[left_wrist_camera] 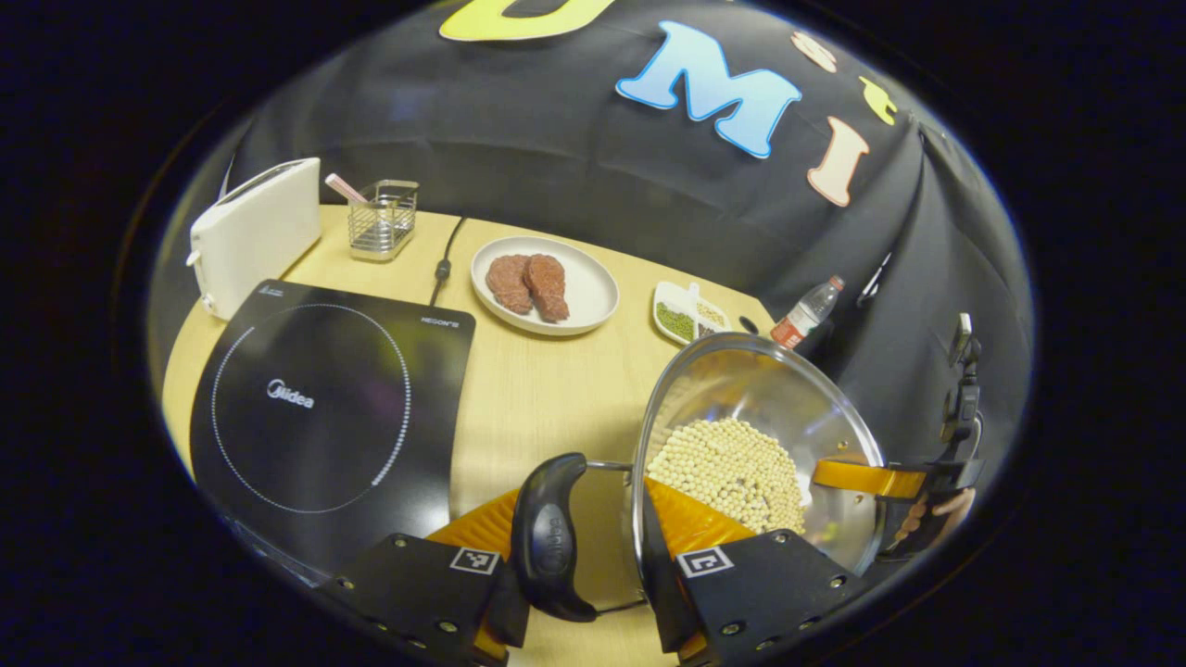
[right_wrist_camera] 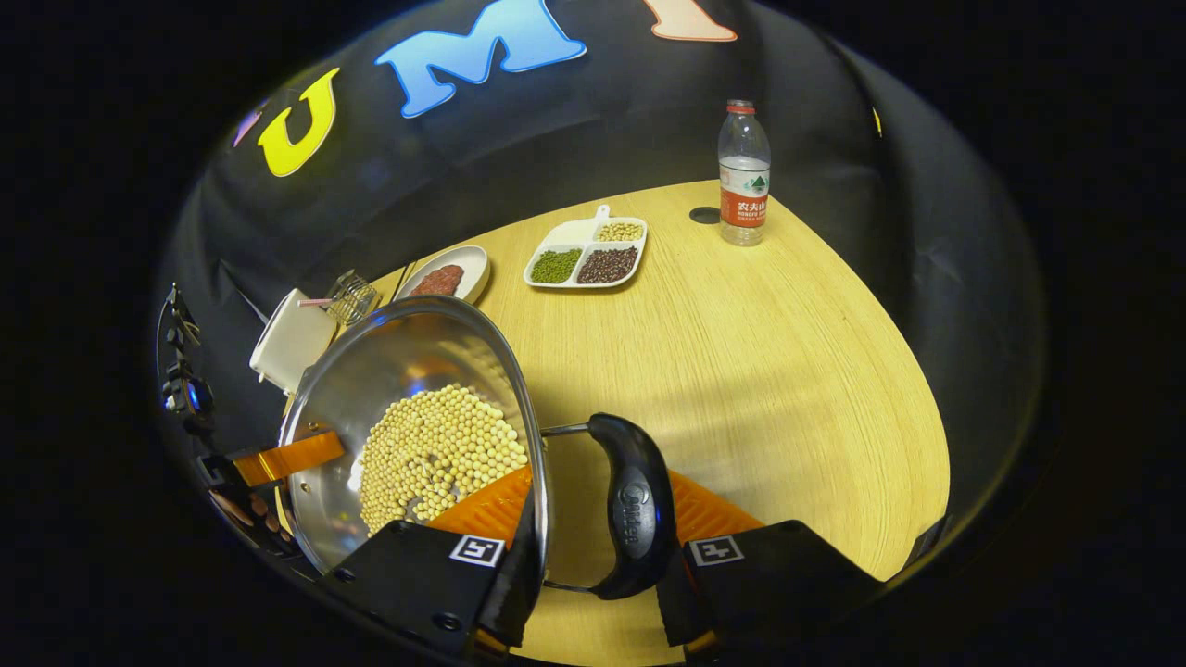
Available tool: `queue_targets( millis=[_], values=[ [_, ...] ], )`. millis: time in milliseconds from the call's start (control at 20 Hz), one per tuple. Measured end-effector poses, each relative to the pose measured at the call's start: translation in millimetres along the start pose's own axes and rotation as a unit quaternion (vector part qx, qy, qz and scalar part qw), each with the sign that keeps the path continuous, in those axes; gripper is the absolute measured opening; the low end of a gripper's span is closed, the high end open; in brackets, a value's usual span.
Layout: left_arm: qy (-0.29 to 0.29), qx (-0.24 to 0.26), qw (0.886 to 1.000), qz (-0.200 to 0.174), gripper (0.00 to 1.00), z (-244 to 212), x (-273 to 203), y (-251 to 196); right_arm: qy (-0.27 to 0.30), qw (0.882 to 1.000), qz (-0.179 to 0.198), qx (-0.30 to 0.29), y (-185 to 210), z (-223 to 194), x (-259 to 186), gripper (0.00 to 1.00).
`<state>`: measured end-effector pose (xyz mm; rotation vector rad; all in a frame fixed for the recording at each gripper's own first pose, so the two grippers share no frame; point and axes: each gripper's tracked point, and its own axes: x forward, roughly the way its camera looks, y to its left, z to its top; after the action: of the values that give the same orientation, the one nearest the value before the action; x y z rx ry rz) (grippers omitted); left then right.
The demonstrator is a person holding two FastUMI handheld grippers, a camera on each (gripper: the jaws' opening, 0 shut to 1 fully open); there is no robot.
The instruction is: First push the handle of the pot to place it horizontally, then grasp the pot with both hands and set it on the induction cooktop.
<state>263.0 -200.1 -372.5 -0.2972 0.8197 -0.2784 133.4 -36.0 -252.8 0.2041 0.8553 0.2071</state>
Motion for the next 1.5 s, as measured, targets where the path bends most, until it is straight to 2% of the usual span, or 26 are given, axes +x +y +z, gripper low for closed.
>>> queue_targets(
  millis=[250, 300, 350, 400, 550, 650, 700, 800, 850, 900, 1000, 1050, 1200, 1450, 1500],
  values=[
    [-0.007, 0.002, 1.000, -0.008, 0.54, 0.4, 3.4, 1.8, -0.009, 1.000, -0.005, 0.007, 26.4, -14.1, -31.2, 0.58],
    [-0.007, 0.002, 1.000, -0.010, 0.54, 0.2, 3.5, 1.8, -0.010, 1.000, -0.006, 0.008, 32.9, -18.4, -35.7, 0.55],
    [-0.008, 0.001, 1.000, -0.011, 0.54, 0.5, 3.4, 2.9, -0.010, 1.000, -0.007, 0.008, 39.3, -22.0, -43.2, 0.58],
    [-0.008, -0.001, 1.000, -0.011, 0.54, 0.6, 3.8, 2.4, -0.009, 1.000, -0.009, 0.009, 46.5, -25.2, -45.3, 0.55],
    [-0.009, -0.009, 1.000, -0.012, 0.54, -1.4, 4.8, 2.7, -0.010, 1.000, -0.011, 0.004, 75.2, -32.2, -52.9, 0.58],
    [-0.012, -0.014, 1.000, -0.011, 0.54, -4.4, 7.9, 1.2, -0.011, 1.000, -0.010, -0.001, 96.0, -34.4, -54.2, 0.55],
    [-0.014, -0.015, 1.000, -0.009, 0.57, -5.3, 7.5, 1.2, -0.012, 1.000, -0.009, -0.003, 101.1, -34.0, -41.9, 0.58],
    [-0.017, -0.016, 1.000, -0.007, 0.57, -5.4, 7.5, 0.8, -0.012, 1.000, -0.005, -0.006, 120.3, -37.6, -41.7, 0.58],
    [-0.020, -0.017, 1.000, -0.005, 0.54, -4.7, 6.2, 0.3, -0.011, 1.000, -0.003, -0.007, 131.0, -38.1, -40.4, 0.58],
    [-0.023, -0.016, 1.000, -0.003, 0.57, -3.9, 5.2, -0.1, -0.010, 1.000, 0.000, -0.009, 141.3, -40.1, -38.1, 0.58],
    [-0.025, -0.019, 0.999, 0.001, 0.54, -5.9, 2.3, -1.9, -0.005, 1.000, 0.009, -0.010, 161.3, -41.5, -34.1, 0.58],
    [-0.027, -0.022, 0.999, 0.005, 0.57, -6.2, 1.0, -3.0, -0.004, 1.000, 0.015, -0.011, 169.9, -40.1, -31.3, 0.58],
    [-0.033, -0.029, 0.999, 0.018, 0.57, -8.8, -2.7, -4.1, -0.003, 0.999, 0.034, -0.021, 201.1, -37.2, -23.3, 0.55],
    [-0.043, -0.043, 0.998, 0.034, 0.57, -13.9, -4.2, -4.8, -0.011, 0.998, 0.052, -0.033, 246.8, -24.7, -9.5, 0.58],
    [-0.047, -0.044, 0.997, 0.037, 0.57, -14.0, -4.6, -5.5, -0.010, 0.998, 0.056, -0.034, 255.2, -23.8, -5.3, 0.55]
  ],
)
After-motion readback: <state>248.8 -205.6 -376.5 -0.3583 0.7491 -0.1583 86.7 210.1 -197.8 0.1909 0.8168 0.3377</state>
